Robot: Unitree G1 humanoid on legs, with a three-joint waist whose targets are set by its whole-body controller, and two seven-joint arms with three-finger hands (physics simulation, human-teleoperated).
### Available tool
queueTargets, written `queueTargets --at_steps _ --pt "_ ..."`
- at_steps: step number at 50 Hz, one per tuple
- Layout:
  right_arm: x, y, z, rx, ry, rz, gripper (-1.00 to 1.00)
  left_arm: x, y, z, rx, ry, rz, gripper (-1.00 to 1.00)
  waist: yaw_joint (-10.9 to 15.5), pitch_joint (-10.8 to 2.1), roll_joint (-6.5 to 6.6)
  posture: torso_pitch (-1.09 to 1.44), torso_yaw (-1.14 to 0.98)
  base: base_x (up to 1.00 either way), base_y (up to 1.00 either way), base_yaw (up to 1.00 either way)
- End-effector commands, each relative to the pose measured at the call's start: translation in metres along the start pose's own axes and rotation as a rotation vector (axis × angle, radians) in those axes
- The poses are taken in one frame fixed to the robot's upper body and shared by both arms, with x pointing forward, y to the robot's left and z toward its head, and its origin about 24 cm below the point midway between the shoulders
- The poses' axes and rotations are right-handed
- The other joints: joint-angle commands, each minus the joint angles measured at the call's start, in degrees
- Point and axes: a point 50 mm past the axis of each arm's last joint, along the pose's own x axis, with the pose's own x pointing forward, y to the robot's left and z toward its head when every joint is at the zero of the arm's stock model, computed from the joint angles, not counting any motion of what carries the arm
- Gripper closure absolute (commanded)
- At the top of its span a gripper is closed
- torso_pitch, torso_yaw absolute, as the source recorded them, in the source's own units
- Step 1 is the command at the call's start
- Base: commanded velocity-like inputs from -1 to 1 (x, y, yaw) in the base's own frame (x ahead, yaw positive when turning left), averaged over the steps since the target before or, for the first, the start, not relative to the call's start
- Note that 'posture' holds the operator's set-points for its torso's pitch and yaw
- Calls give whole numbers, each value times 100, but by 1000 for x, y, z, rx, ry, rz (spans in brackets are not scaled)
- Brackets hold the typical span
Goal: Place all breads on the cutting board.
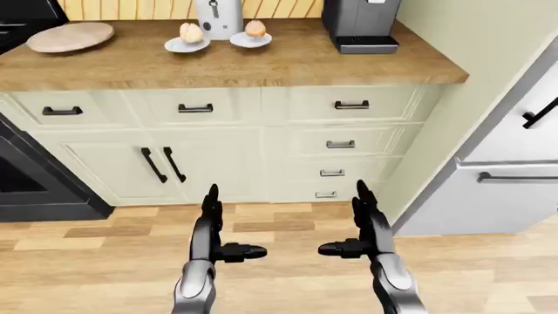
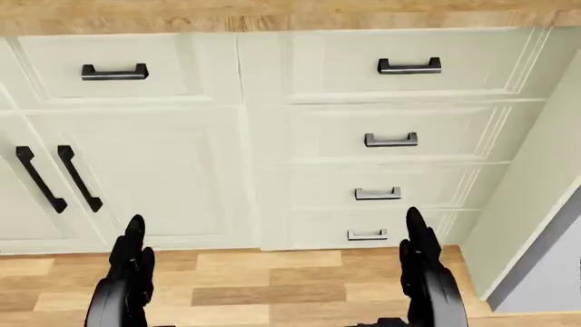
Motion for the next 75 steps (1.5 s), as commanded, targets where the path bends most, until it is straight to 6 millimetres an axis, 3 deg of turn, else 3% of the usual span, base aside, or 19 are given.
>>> queueTargets --at_steps 1,3,5,8,19,24,40,42,44,49,59,61,63,64,67,69,70,72,75 --pt "3 1 33 -6 -173 10 -100 4 -1 32 -3 -170 -9 -100 -12 -5 -45 0 0 0 0 0" --pt "2 1 35 -5 -178 9 -100 3 -2 31 -3 -170 -11 -100 42 -354 -7 0 0 0 0 0" --pt "3 1 34 -7 -181 11 -100 4 -2 31 -2 -171 -12 -100 37 -94 -37 0 0 0 0 0" --pt "3 2 33 -10 -181 10 -100 4 -2 31 -1 -171 -10 -100 42 -428 -43 0 0 0 0 0" --pt "3 2 58 -22 -210 18 -100 3 2 53 0 -193 -8 -100 44 -490 -21 0 0 0 0 0" --pt "3 2 90 -33 -249 24 -100 -2 5 97 17 -243 -9 -100 44 -550 -16 0 0 0 0 0" --pt "-12 10 157 -36 -333 53 -100 -17 0 164 58 -325 -25 -100 46 -572 22 0 0 2 0 0" --pt "-13 11 164 -37 -342 59 -100 -17 1 170 58 -330 -26 -100 45 -266 35 0 0 34 0 0" --pt "-14 12 168 -37 -349 65 -100 -19 2 178 59 -339 -26 -100 47 -137 -4 0 0 51 0 0" --pt "-17 15 181 -37 -369 86 -100 -23 4 189 62 -357 -25 -100 29 -117 -326 0 0 58 0 0" --pt "-22 22 190 -36 -388 127 -100 -29 10 195 61 -375 -10 -100 -48 -211 89 0 0 60 0 0" --pt "-23 23 191 -28 -393 130 -100 -31 10 196 64 -377 -9 -100 -100 -249 309 0 0 61 0 0" --pt "-25 23 191 -20 -395 142 -100 -34 11 197 65 -383 -7 -100 -50 -402 746 0 0 61 0 0" --pt "-26 24 192 -14 -399 152 -100 -35 12 197 64 -383 -6 -100 -15 -210 422 0 0 61 0 0" --pt "-29 27 192 -6 -411 177 -100 -36 13 196 67 -383 -1 -100 9 -241 497 0 0 51 0 0" --pt "-29 27 192 5 -414 183 -100 -36 12 196 70 -383 -2 -100 29 -436 443 0 0 0 35 0" --pt "-29 27 193 9 -415 186 -100 -36 12 196 70 -383 -3 -100 200 -432 128 0 0 0 0 82" --pt "-29 26 193 14 -416 183 -100 -36 13 195 69 -382 -1 -100 82 -302 95 0 0 0 0 87" --pt "-30 26 194 13 -424 182 -100 -36 12 196 70 -383 -1 -100 69 -378 -378 0 0 0 0 87"
